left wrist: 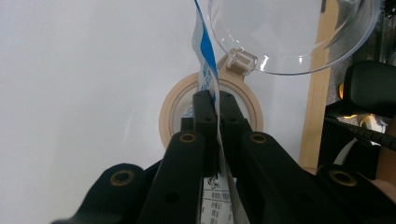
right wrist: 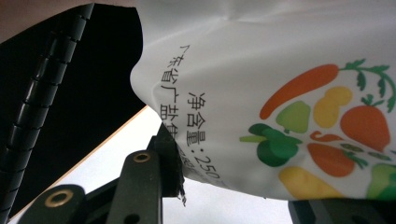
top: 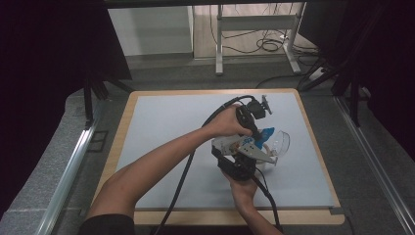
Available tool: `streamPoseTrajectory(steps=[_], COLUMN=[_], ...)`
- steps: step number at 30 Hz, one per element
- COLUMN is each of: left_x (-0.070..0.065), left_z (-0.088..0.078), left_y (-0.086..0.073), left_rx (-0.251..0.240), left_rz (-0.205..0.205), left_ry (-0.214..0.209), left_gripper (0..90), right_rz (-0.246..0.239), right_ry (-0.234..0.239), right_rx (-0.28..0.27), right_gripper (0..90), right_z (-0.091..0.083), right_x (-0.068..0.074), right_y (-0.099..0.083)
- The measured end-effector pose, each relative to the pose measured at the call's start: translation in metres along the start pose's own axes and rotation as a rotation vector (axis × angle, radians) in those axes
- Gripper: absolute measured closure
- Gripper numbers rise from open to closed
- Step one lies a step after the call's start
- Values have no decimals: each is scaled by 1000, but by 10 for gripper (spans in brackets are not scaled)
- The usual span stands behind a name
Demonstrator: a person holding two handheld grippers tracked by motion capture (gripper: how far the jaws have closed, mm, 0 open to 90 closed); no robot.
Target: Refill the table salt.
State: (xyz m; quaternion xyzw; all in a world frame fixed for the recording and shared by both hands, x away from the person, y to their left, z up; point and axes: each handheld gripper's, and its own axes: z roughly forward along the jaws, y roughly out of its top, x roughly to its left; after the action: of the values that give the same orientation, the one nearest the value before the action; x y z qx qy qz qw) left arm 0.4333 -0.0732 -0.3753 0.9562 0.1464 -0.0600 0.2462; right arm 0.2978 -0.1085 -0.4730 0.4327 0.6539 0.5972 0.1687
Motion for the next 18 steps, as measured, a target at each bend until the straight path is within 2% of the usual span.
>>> streamPoseTrajectory(steps=[18], left_x=[-1], left_z=[0], left_y=[1], left_rx=[2], left_rz=[1], left_ry=[1], left_gripper=[894], right_rz=[0], right_ry=[0], right_rx=[-4], right_gripper=[597], right_z=[-1], right_x=[0], right_y=[0])
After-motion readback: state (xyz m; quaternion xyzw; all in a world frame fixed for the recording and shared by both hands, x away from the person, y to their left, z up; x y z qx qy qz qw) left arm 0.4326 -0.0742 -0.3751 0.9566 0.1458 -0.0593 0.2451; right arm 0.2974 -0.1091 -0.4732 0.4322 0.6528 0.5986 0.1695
